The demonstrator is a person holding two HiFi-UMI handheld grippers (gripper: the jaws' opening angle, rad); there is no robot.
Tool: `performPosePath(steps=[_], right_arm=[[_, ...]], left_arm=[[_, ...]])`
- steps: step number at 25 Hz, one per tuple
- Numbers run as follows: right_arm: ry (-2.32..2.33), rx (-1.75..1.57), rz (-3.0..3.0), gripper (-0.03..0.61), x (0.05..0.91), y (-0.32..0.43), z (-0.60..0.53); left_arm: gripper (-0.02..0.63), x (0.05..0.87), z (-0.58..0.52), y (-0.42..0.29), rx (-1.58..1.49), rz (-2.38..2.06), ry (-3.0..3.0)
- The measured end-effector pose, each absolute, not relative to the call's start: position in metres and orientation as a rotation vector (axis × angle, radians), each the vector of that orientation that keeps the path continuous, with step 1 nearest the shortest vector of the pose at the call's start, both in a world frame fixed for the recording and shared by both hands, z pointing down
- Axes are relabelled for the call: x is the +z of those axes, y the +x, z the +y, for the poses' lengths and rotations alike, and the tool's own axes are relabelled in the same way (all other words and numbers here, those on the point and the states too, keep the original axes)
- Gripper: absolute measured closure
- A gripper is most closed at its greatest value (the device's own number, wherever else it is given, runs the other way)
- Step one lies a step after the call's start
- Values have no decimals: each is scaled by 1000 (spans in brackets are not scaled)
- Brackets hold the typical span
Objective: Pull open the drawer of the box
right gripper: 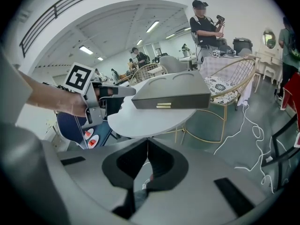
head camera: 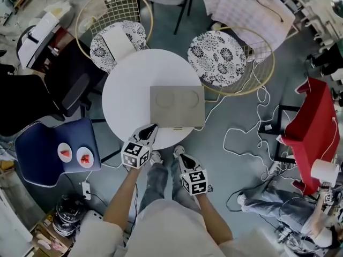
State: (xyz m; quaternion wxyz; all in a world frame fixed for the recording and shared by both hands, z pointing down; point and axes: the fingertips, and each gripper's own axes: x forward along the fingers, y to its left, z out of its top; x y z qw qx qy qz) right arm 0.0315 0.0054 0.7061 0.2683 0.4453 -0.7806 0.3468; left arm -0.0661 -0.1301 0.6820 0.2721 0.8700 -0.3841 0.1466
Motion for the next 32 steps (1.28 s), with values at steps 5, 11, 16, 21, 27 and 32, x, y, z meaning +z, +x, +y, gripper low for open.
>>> performPosePath(steps=[5, 11, 16, 21, 27, 32], right_arm=[[1199, 939, -2107, 561, 708, 33, 3], [1195, 950, -2109, 561, 711, 34, 1], [1191, 968, -2111, 561, 716, 34, -3], [1275, 1401, -2209, 561, 705, 24, -16], [1679, 2884, -1846, 561, 710, 49, -40], [1641, 2884, -1815, 561, 724, 40, -42]], left_arm=[[601, 685, -153, -66, 432, -1039, 2370], [603, 693, -152, -62, 441, -1042, 2371], [603, 693, -150, -58, 466, -1047, 2417], [601, 692, -151, -59, 449, -1051, 2417], [601, 692, -150, -59, 459, -1048, 2438], [601, 691, -151, -60, 454, -1043, 2433]])
